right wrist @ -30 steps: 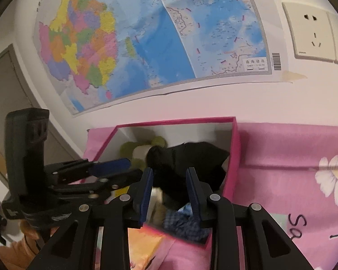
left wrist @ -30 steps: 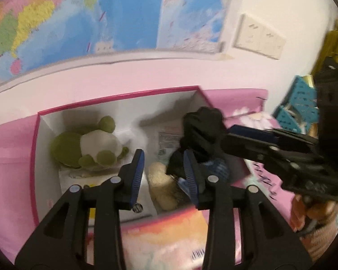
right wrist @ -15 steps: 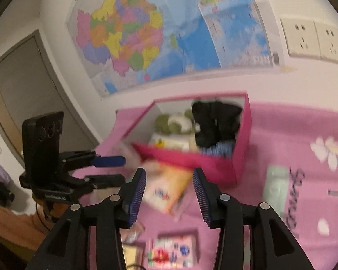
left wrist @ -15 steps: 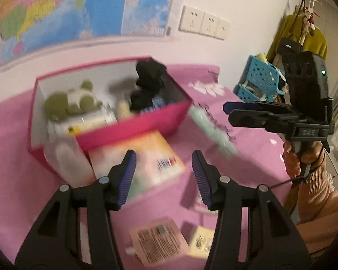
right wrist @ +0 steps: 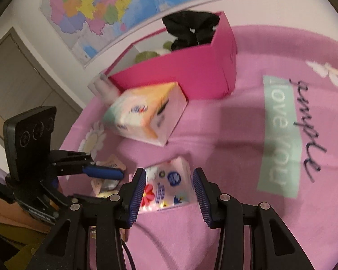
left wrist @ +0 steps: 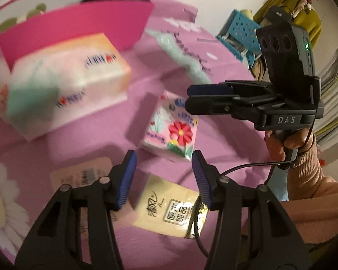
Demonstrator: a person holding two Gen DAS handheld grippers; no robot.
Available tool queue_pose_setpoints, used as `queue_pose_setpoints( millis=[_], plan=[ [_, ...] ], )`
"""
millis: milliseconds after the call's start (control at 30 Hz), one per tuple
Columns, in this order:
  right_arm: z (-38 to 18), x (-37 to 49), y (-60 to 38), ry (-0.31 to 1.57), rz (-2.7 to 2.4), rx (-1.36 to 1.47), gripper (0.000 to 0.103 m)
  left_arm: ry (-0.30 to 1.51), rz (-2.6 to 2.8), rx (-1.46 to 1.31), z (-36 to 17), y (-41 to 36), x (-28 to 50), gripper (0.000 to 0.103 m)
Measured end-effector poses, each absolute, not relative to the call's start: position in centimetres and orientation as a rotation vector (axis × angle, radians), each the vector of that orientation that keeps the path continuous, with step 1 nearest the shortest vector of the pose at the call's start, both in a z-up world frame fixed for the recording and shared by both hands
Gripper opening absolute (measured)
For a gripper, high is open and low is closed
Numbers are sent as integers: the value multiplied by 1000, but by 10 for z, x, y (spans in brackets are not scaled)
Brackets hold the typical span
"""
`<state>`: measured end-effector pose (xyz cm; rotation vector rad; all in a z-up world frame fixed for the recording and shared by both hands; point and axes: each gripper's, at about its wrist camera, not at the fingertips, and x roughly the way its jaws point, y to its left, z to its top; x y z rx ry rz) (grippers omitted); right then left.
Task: Organize soft objects
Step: 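Move the right gripper to the floral tissue pack and close on it, then lift the floral tissue pack with the right gripper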
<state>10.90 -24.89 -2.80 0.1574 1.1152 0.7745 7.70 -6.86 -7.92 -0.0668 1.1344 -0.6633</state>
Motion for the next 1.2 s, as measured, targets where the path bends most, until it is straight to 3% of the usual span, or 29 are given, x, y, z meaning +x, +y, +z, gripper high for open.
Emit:
queue_pose_setpoints(
  millis=[533, 1200],
  plan=[
    [-35, 98, -250, 1116, 770, 219, 36, 1179, -667, -98, -83, -79, 89, 47],
    [42, 149, -239, 885, 774, 233, 36, 908, -582, -9, 7, -61, 129, 47]
  ],
)
